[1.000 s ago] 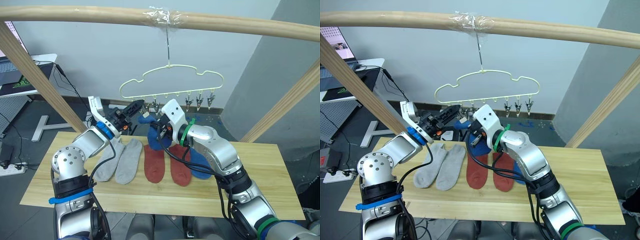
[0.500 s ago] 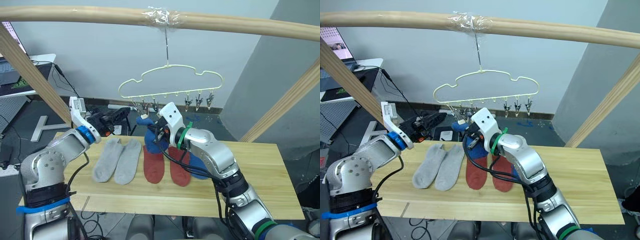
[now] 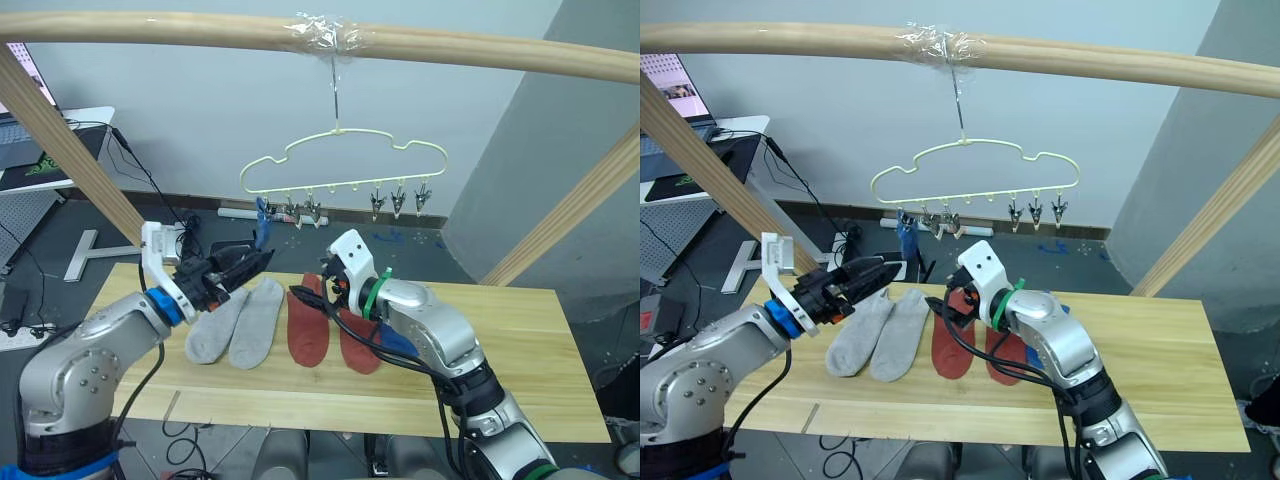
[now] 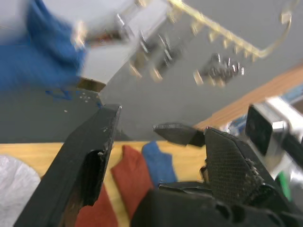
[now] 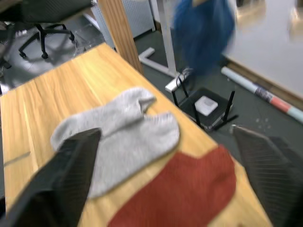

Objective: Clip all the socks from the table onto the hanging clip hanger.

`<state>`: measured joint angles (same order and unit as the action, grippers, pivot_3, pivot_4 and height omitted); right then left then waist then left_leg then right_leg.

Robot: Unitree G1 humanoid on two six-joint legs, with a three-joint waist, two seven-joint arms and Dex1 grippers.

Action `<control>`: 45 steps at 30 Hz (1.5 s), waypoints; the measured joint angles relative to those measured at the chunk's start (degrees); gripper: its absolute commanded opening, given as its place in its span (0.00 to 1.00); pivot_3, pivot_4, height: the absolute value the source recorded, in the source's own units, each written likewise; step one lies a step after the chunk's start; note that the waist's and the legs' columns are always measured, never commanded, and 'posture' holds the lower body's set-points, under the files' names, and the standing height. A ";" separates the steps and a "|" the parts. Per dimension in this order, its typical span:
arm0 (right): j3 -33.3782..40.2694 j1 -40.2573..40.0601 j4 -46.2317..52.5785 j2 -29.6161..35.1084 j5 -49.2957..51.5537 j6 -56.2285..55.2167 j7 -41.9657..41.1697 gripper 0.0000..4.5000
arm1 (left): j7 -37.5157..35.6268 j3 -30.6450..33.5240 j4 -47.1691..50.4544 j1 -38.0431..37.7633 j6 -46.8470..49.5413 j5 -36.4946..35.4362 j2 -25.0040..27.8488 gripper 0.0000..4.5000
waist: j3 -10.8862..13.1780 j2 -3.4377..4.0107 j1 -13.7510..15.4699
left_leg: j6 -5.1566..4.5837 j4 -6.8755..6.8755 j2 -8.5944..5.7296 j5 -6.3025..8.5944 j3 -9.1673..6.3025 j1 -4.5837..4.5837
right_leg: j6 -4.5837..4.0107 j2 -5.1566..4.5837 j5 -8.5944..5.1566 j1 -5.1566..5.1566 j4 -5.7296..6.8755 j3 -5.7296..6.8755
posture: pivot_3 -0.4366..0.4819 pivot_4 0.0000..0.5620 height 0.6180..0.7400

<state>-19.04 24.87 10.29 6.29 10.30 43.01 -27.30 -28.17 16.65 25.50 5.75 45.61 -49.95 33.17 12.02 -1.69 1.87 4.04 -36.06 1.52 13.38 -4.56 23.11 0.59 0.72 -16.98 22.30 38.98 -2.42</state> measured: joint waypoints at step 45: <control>12.91 2.21 18.43 13.63 15.30 -3.43 -6.16 1.00 | 14.09 -16.15 -29.52 15.99 -41.30 42.47 -22.97 0.39 | -0.03 0.03 -0.44 | -0.04 -0.06 -0.01 -0.04 0.12 -0.11 | -0.06 0.15 0.05 -0.10 0.10 0.09 | 0.59 0.31 1.00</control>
<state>-6.12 27.08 28.71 19.92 25.60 39.58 -33.46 -14.08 0.50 -4.02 21.74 4.31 -7.48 10.21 11.99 -1.66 1.44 4.00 -36.12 1.51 13.35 -4.44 23.00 0.53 0.87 -16.93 22.20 39.08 -2.33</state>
